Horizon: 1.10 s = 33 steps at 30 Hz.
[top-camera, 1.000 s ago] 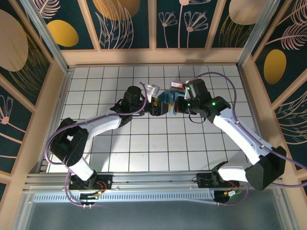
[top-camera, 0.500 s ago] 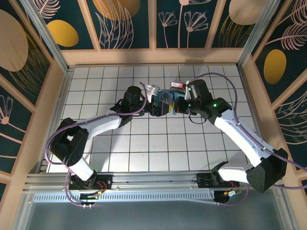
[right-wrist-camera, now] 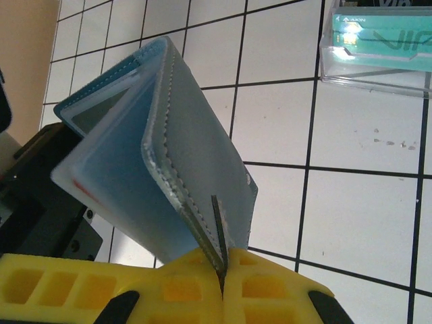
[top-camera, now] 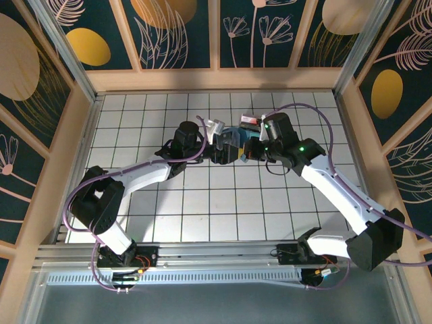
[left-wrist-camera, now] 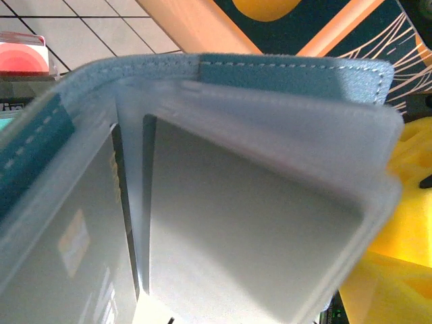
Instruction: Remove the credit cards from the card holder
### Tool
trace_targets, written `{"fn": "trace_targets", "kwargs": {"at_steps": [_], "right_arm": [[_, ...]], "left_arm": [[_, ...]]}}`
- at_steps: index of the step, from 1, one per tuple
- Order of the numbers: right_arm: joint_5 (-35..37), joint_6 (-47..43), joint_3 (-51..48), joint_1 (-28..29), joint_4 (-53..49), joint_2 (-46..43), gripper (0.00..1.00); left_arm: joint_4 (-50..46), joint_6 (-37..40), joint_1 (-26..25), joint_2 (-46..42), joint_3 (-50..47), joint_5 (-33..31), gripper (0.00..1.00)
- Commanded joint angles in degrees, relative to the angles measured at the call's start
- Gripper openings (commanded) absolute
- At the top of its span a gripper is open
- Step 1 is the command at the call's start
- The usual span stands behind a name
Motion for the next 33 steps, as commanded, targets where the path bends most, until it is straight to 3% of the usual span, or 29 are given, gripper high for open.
{"fn": "trace_targets", "kwargs": {"at_steps": [1,4,6,16,19,24,28,33], "right_arm": [[-1.1,-0.3,-0.6,-0.4,3.1,-1.5,0.00],[-1.4,-0.4,-0.6,-0.4,3.2,-1.4,0.00],[-1.4,-0.5,-0.6,-0.4,3.4,-1.4,0.00],[-1.6,-1.2,-3.2,-0.8,4.9,-3.4,0.00],[-1.5,-1.8,-5.2,-2.9,6.6,-4.7,0.00],[-1.9,-3.5,-8.5,-3.5,11.0,-6.9,0.26],[-4.2,-5.5,-10.9,-3.7,15.9,-7.9,0.47],[-9.2,-7.6,-13.4,-3.7,22.8,-7.2,0.53]], "left_arm": [[0.5,0.0,-0.3,-1.2,0.5,1.3,0.87],[0.3,0.0,-0.3,-1.1,0.7,1.2,0.84],[0.5,-0.1,-0.3,-1.1,0.7,1.1,0.73],[-2.5,1.1,-0.3,-2.6,1.0,-0.7,0.41],[-3.5,1.4,-0.3,-3.2,1.0,-1.7,0.27],[-4.8,1.8,-0.3,-4.5,1.2,-2.7,0.09],[-5.8,2.6,-0.3,-5.7,0.7,-3.0,0.01],[-7.4,4.5,-0.3,-6.5,1.0,0.9,0.00]]}}
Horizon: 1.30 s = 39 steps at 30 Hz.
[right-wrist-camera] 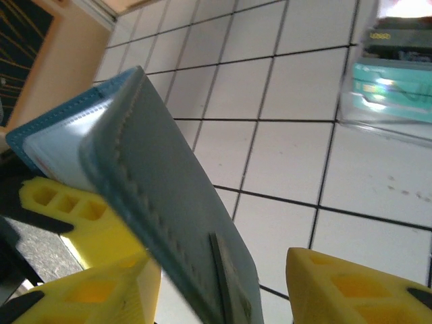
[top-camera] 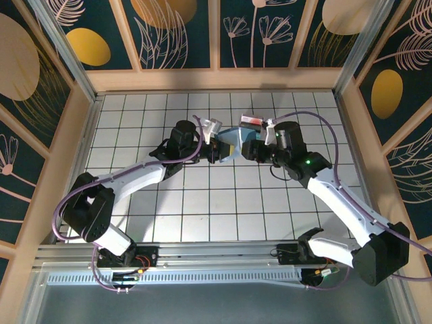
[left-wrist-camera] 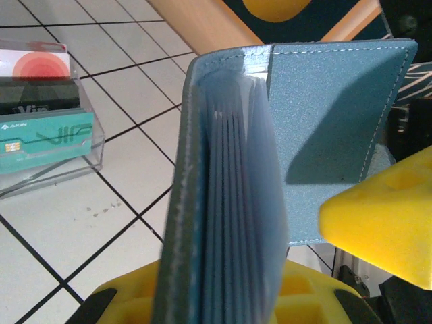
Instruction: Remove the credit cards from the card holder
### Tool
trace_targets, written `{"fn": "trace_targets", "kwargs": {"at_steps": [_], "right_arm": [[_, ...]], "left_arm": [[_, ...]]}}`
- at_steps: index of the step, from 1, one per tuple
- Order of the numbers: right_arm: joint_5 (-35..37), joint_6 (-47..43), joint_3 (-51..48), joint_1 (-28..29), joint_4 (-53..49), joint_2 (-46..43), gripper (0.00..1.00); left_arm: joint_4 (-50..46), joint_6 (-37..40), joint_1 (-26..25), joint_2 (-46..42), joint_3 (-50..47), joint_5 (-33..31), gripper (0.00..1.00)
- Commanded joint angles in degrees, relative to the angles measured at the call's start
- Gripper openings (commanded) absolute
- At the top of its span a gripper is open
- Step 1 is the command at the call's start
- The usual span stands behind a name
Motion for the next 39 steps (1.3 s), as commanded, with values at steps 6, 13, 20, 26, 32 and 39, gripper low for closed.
{"fn": "trace_targets", "kwargs": {"at_steps": [6,13,20,26,32,39], "right_arm": [[-7.0,-2.5,-3.5,-1.0,11.5,0.5,0.34],[-8.4,1.2,-5.6,-4.7,12.6,0.5,0.00],[-13.7,4.2,-8.3,-6.9,16.8,-0.2,0.00],[-14.7,4.4,-8.3,-7.0,17.1,-0.2,0.00],[-14.7,4.2,-8.5,-7.1,16.9,-0.5,0.00],[-15.7,4.4,-8.7,-7.1,17.4,-0.3,0.00]], "left_arm": [[-2.3,2.6,-0.3,-2.7,1.4,6.0,0.14],[2.7,-1.9,0.9,-4.1,-0.6,9.5,0.39],[3.8,-3.2,1.4,-3.2,-2.5,10.2,0.36],[3.5,-3.1,1.6,-1.7,-1.4,9.7,0.29],[3.3,-2.5,1.7,-1.9,-1.3,9.2,0.27],[1.7,-1.4,1.8,-1.9,-1.4,7.7,0.24]]}}
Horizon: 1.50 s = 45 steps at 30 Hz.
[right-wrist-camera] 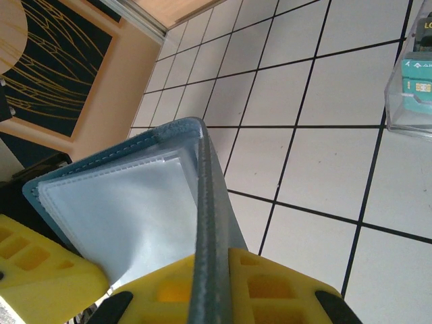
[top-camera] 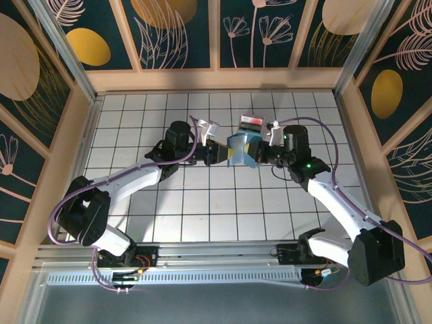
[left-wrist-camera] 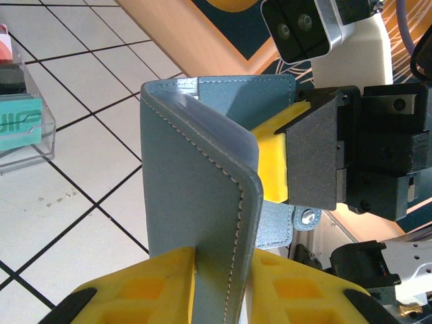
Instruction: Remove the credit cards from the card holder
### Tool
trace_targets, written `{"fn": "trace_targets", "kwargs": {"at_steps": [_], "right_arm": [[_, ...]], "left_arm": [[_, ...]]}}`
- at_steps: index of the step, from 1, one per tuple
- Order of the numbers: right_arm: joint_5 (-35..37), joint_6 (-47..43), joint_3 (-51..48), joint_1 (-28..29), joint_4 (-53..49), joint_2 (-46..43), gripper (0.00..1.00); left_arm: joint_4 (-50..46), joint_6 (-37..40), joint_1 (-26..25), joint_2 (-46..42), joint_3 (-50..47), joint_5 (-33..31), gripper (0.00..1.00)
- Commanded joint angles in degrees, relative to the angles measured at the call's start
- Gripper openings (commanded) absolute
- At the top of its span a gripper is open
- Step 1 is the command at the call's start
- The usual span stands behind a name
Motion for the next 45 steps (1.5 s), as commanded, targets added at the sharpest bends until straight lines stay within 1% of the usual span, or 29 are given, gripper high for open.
{"fn": "trace_targets", "kwargs": {"at_steps": [1,5,8,11,12,13,14,18,20,22,23,25,26,28,31,38,45], "right_arm": [[-2.5,0.7,-0.2,-0.4,3.5,-0.6,0.00],[-3.3,0.7,0.0,-0.2,3.5,-0.7,0.00],[-3.2,0.3,0.2,0.0,3.1,-0.7,0.00],[-2.7,0.0,0.2,0.5,2.5,-0.6,0.00],[-2.6,-0.1,0.3,0.7,2.5,-0.5,0.00],[-2.5,-0.1,0.3,0.8,2.5,-0.3,0.00],[-2.1,-0.3,0.3,1.0,2.4,-0.3,0.02],[0.6,-1.5,1.2,1.9,1.0,0.3,0.22],[2.2,-2.2,1.4,2.5,0.3,0.4,0.29],[3.5,-2.6,1.7,2.9,0.0,0.6,0.35],[4.3,-2.7,1.9,3.1,-0.2,0.7,0.41],[5.1,-2.2,2.1,3.1,0.0,0.7,0.55],[5.1,-1.9,2.2,3.2,0.4,0.7,0.60],[5.1,-1.3,2.5,3.4,1.3,0.6,0.66],[5.7,-0.8,3.1,3.7,2.5,0.6,0.72],[6.5,-0.7,4.1,4.5,3.5,2.7,0.79],[6.8,-0.5,4.8,5.4,4.0,4.3,0.80]], "left_arm": [[-0.3,1.2,0.4,0.3,0.9,-0.5,0.23],[-1.0,1.3,0.4,0.9,0.9,-2.2,0.20],[-1.4,1.5,0.4,1.2,2.9,-3.0,0.18],[-1.1,1.4,0.4,1.6,3.5,-2.5,0.19],[-1.0,1.4,0.4,1.8,3.6,-2.3,0.19],[-0.9,1.2,0.4,2.0,3.7,-2.2,0.16],[-0.9,1.1,0.4,2.2,3.9,-2.1,0.13],[0.3,0.0,0.4,2.4,3.9,-1.5,0.05],[1.0,-0.8,0.4,2.2,3.9,-1.1,0.01],[1.3,-1.3,0.4,2.0,3.8,-0.6,0.00],[1.4,-1.5,0.4,1.8,3.8,-0.3,0.00],[1.1,-1.3,0.4,1.6,3.6,-0.1,0.00],[0.4,-0.8,0.4,1.5,3.6,-0.5,0.00],[-1.4,0.5,0.4,1.4,3.6,-1.6,0.00],[-2.2,1.0,0.4,1.5,3.4,-1.4,0.00],[-0.9,0.8,0.4,0.8,3.0,0.8,0.00],[-0.1,0.7,0.3,0.9,2.8,1.8,0.00]]}}
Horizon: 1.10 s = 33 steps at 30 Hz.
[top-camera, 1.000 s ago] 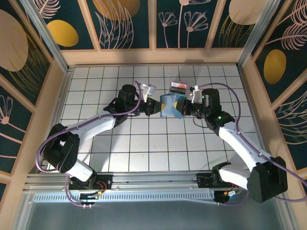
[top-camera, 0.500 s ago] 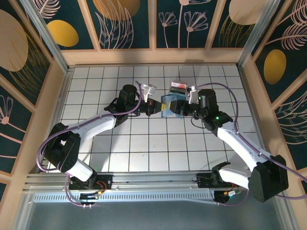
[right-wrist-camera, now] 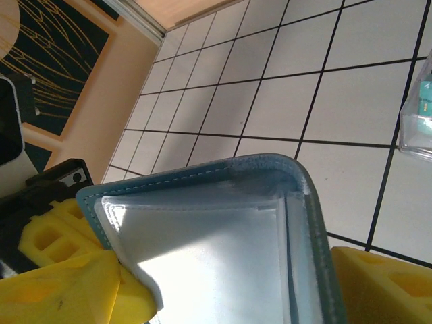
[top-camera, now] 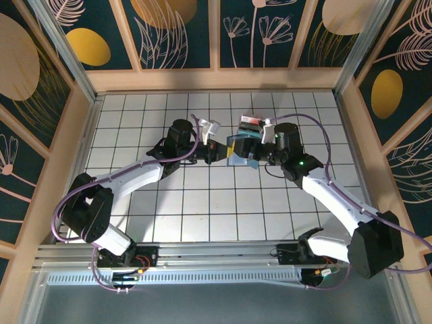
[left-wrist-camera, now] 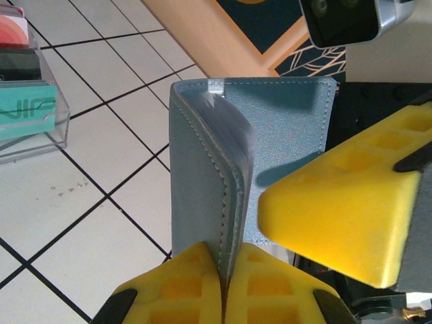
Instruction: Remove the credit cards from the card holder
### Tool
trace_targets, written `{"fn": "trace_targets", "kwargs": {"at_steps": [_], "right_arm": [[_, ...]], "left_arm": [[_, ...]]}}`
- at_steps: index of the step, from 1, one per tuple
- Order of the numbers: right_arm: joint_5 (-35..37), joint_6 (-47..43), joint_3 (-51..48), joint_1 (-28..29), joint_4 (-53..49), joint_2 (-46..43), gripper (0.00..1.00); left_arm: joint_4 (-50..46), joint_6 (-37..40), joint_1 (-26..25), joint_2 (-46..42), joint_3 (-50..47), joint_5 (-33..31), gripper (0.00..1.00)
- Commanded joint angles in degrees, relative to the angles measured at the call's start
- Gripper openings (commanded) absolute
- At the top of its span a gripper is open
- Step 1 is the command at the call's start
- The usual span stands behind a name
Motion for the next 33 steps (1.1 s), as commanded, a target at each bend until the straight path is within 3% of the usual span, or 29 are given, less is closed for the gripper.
{"fn": "trace_targets", "kwargs": {"at_steps": [1,5,13,19,25,28,33], "right_arm": [[1.2,0.4,2.6,0.8,2.0,1.1,0.80],[2.2,0.2,3.4,1.2,1.1,2.2,0.78],[2.3,0.3,3.2,1.2,1.5,2.1,0.38],[2.0,0.3,3.1,1.1,1.6,2.1,0.29],[1.8,0.4,2.9,0.7,1.4,1.4,0.29],[2.2,0.1,2.7,0.5,0.6,0.7,0.43],[5.9,-0.6,2.6,0.2,-2.3,-2.1,0.64]], "left_arm": [[2.8,0.8,0.0,-1.0,0.9,2.3,0.00],[3.5,0.6,-0.1,-1.0,1.1,2.8,0.00],[4.0,0.3,0.0,-1.6,0.3,2.3,0.09],[4.2,0.1,-0.1,-2.1,-0.1,2.3,0.18],[3.9,0.6,0.0,-3.1,-0.2,1.3,0.09],[3.6,1.0,0.0,-3.4,-0.3,0.3,0.00],[2.8,1.7,0.0,-3.9,-0.2,-0.1,0.00]]}}
